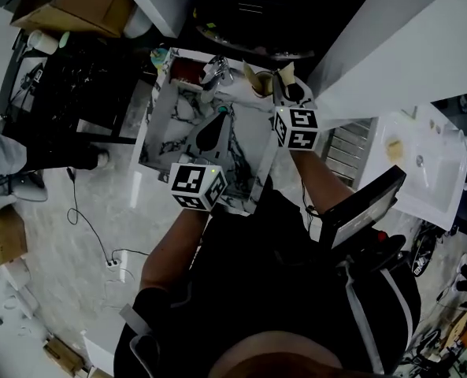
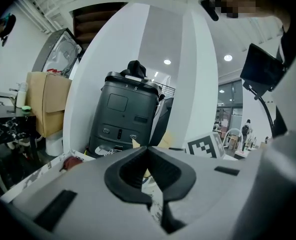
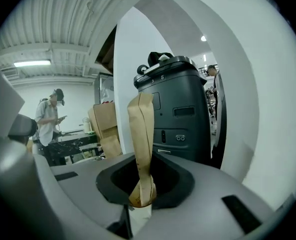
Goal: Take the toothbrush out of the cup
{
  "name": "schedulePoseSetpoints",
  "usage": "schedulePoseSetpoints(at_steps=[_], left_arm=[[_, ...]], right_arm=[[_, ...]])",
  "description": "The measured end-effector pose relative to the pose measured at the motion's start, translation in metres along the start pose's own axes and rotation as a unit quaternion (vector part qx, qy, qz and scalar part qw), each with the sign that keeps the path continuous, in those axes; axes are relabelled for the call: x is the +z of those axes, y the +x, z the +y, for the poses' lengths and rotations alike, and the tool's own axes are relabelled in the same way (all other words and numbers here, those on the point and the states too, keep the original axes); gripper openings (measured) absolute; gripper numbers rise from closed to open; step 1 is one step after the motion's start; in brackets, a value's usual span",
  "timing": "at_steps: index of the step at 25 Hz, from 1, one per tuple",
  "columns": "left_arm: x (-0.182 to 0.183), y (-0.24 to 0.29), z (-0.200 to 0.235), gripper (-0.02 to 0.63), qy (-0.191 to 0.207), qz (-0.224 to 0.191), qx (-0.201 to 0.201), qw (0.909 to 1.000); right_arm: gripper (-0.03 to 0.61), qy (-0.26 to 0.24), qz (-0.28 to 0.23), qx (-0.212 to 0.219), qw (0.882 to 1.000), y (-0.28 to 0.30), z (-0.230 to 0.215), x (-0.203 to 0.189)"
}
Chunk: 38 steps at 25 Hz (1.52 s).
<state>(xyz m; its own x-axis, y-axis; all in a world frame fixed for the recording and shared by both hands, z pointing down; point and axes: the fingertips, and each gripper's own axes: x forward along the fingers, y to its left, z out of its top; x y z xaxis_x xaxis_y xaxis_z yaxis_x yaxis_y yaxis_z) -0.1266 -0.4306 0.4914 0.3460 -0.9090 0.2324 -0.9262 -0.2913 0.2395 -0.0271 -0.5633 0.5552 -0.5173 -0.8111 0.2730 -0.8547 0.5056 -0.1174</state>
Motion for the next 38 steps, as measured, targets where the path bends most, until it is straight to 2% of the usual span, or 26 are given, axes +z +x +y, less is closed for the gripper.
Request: schedulePoseSetpoints(at_steps=[9, 14, 19, 27, 38], left_arm=[[0.026, -0.023, -0.008, 0.006, 0.028, -0.02, -0.041, 0.9986], [0.042, -0.034, -0.016, 0.006, 0.019, -0.034, -0.079, 0.9962], [0.056, -0.045, -0.021, 0.006, 0.02, -0.048, -0.097, 0.994], [0.073, -0.058, -0.039, 0.006, 0.028, -0.068, -0.139, 0.9876], [0.077, -0.065, -0.042, 0.006, 0.036, -0.074, -0.151, 0.9851]], right_arm=[[0.058, 0.001, -0.052, -0.027, 0.998, -0.047, 0.014, 0.058], [0.058, 0.005, -0.07, -0.041, 0.997, -0.081, 0.022, 0.085], [0.058, -0.006, -0.091, -0.052, 0.994, -0.117, 0.035, 0.108], [0.058, -0.014, -0.113, -0.072, 0.991, -0.17, 0.05, 0.124], [0.058, 0.0, -0.124, -0.097, 0.987, -0.198, 0.061, 0.117]])
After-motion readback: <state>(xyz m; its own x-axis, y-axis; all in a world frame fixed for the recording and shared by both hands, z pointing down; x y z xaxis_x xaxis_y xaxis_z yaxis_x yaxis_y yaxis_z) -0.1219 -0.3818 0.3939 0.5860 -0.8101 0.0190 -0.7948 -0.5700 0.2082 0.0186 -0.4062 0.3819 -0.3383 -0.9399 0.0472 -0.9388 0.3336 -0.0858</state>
